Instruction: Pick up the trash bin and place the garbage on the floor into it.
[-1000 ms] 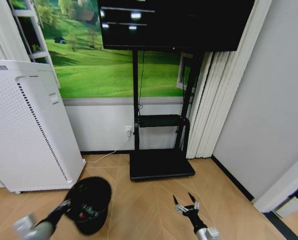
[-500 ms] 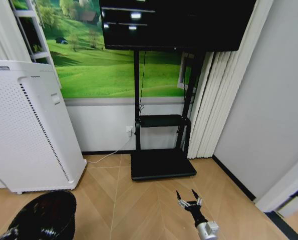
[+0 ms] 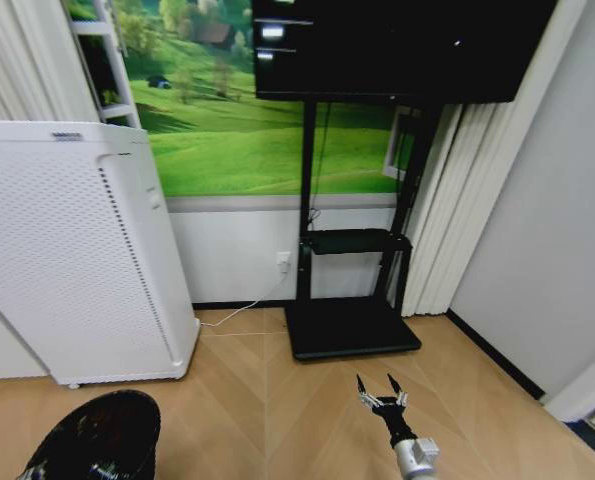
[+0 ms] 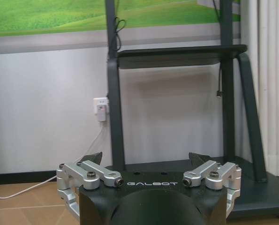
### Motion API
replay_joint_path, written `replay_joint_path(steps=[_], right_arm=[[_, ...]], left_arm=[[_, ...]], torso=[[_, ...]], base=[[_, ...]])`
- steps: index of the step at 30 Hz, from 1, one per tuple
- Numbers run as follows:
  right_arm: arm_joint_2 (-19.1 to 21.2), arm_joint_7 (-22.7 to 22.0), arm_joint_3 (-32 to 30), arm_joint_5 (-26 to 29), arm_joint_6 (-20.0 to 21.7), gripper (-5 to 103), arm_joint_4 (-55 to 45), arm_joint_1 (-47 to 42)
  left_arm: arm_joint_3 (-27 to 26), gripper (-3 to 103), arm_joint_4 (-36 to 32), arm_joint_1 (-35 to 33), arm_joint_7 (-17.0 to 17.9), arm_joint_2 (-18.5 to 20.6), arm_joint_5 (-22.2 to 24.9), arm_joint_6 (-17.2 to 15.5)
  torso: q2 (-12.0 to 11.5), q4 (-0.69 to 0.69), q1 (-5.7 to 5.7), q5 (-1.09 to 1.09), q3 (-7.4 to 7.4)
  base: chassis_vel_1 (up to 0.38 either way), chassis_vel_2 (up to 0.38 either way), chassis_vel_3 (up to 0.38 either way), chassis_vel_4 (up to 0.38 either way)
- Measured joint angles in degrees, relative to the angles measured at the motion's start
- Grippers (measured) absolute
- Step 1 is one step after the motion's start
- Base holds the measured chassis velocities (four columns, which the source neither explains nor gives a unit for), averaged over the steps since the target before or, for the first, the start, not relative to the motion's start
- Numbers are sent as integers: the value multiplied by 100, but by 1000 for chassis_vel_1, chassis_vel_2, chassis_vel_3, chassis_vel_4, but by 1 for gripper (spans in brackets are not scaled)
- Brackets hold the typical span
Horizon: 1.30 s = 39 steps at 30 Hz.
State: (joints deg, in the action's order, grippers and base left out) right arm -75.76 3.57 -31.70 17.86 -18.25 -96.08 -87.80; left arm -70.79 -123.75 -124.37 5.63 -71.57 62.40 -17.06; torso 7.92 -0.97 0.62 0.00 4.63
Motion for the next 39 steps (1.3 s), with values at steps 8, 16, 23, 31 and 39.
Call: replay_joint_path(steps=[8, 16, 23, 31, 39], right_arm=[[23, 10, 23, 58, -155, 100, -27, 3], [17, 81, 11, 130, -206, 100, -107, -76], [1, 185, -5, 139, -324, 100, -81, -91], [-30, 160, 1, 159, -400, 100, -3, -88], [-14, -156, 15, 130, -448, 100, -29, -20]], left_arm=[[286, 7, 88, 41, -187, -55, -222, -2], [516, 7, 89, 80, -208, -53, -353, -18], [717, 7, 138, -142, -249, -125, -592, 3], [1007, 7, 443, 4, -397, -113, -834, 67], [1470, 7, 542, 67, -560, -124, -1277, 57]], torso=[[0, 6, 0, 2, 0], [0, -4, 1, 0, 0], [0, 2, 1, 0, -1], [0, -1, 1, -1, -1], [0, 0, 1, 0, 0]], base=[[139, 74, -70, -130], [-66, -28, 46, 27], [0, 0, 0, 0], [0, 0, 0, 0], [0, 0, 0, 0]])
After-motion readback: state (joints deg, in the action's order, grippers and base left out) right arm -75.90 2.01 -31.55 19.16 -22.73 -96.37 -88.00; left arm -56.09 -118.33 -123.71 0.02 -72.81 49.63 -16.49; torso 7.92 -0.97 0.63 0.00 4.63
